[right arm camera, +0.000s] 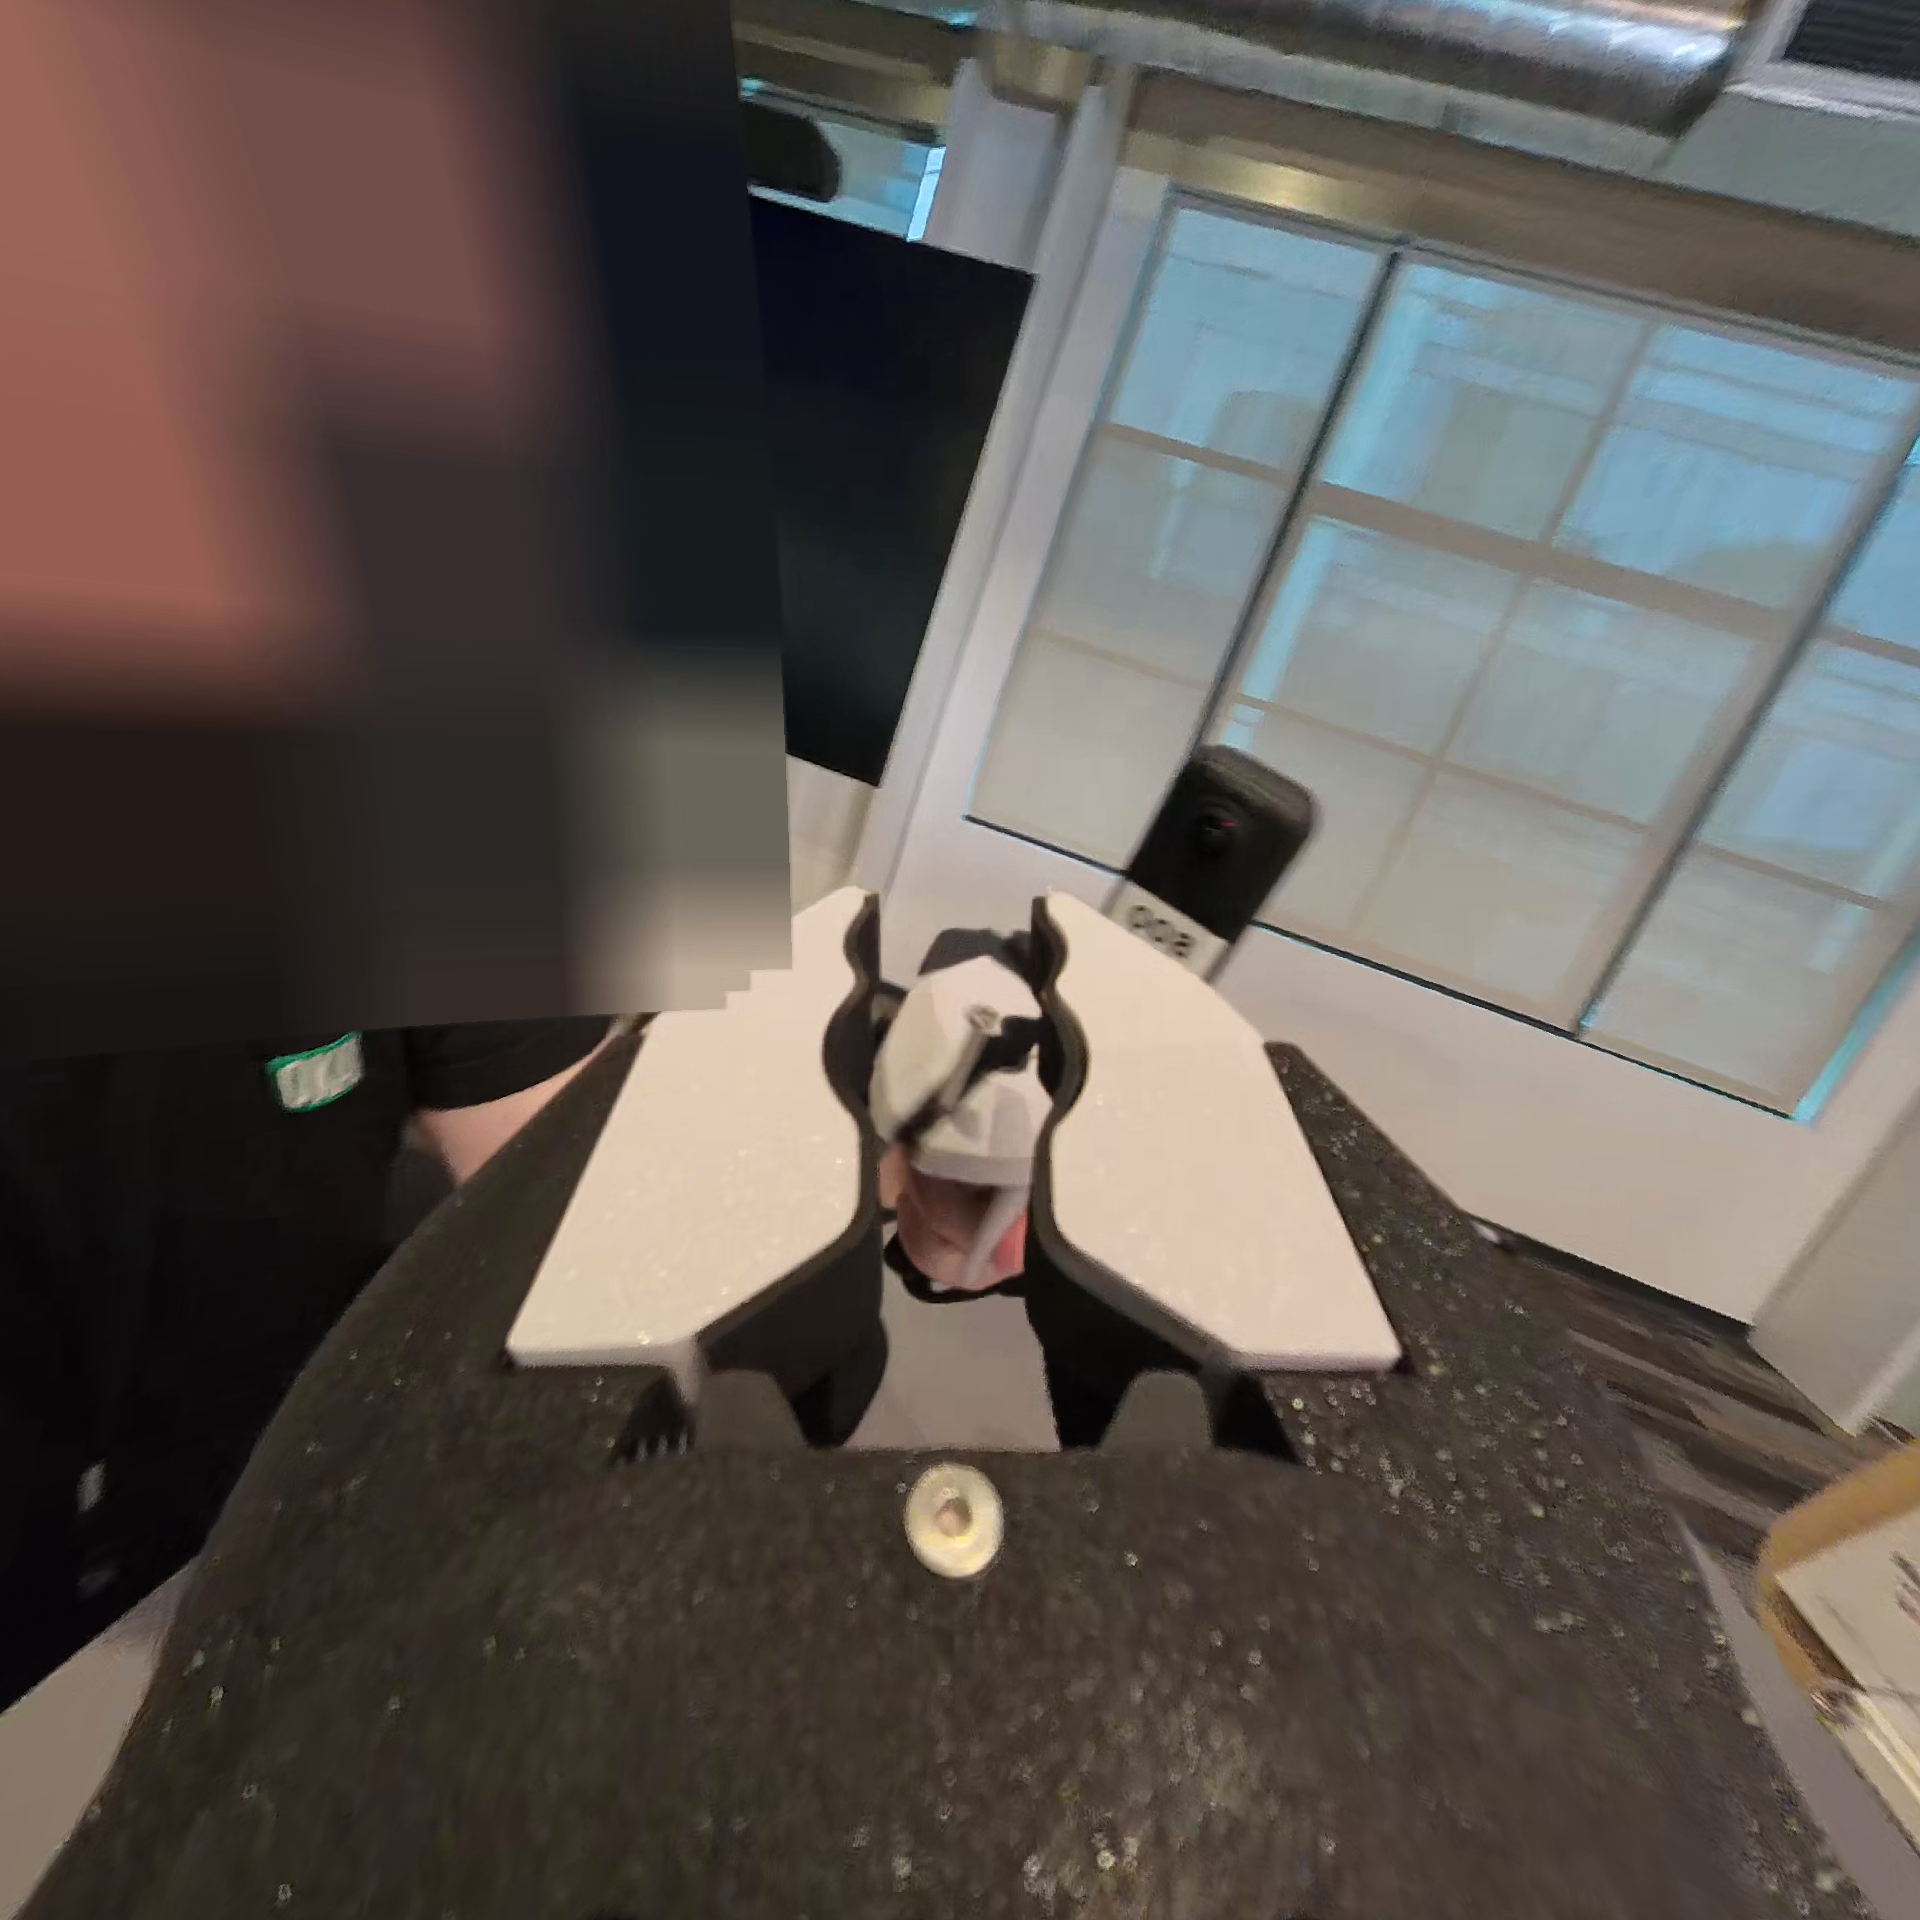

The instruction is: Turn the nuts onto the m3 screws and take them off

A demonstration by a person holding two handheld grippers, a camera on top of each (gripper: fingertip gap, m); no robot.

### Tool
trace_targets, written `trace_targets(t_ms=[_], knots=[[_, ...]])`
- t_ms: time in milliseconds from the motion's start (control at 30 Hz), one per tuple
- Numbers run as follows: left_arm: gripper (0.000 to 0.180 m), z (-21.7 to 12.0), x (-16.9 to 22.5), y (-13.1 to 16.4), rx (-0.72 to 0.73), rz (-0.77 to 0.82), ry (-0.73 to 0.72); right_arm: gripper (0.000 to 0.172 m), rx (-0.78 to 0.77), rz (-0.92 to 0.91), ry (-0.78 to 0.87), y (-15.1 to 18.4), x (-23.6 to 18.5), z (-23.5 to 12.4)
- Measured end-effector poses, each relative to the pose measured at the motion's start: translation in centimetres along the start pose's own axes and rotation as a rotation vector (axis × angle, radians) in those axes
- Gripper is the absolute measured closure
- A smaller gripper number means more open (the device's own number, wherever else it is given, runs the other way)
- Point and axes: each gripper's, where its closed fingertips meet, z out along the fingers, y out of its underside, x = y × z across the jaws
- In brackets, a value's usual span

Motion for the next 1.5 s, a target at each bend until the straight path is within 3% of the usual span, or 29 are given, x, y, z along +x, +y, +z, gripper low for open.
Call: trace_targets(t_ms=[33, 233, 367, 567, 933, 1033, 1133, 1367, 1500], knots=[[0.178, -0.3, -1.2, -0.5, 0.019, 0.050, -0.101, 0.145, 0.005, -0.003, 0.047, -0.3, 0.6, 0.0], [0.179, -3.1, -5.0, -3.3, 0.141, 0.289, -0.560, 0.149, -0.084, -0.101, 0.580, -0.7, 6.4, -1.3], [0.179, -4.2, -5.9, -3.8, 0.152, 0.407, -0.739, 0.150, -0.117, -0.114, 0.695, -0.3, 7.1, -0.6], [0.179, -4.0, -5.8, -3.9, 0.137, 0.489, -0.813, 0.155, -0.181, -0.129, 0.791, 1.1, 7.9, -0.3], [0.179, -3.9, -5.5, -4.0, 0.133, 0.502, -0.826, 0.166, -0.174, -0.086, 0.729, 1.4, 7.4, 0.4], [0.179, -3.8, -5.2, -4.1, 0.122, 0.491, -0.791, 0.167, -0.176, -0.088, 0.663, 1.2, 6.8, 0.5], [0.178, -3.3, -3.8, -4.0, 0.104, 0.449, -0.668, 0.166, -0.151, -0.059, 0.504, 0.6, 5.4, 0.8], [0.178, -1.1, 1.2, -1.2, 0.003, 0.169, -0.160, 0.166, -0.092, -0.084, 0.022, 0.5, -0.3, 0.4], [0.178, 0.0, 2.9, 0.2, -0.034, 0.055, 0.048, 0.166, -0.066, -0.118, -0.114, 0.6, -2.3, 0.1]])
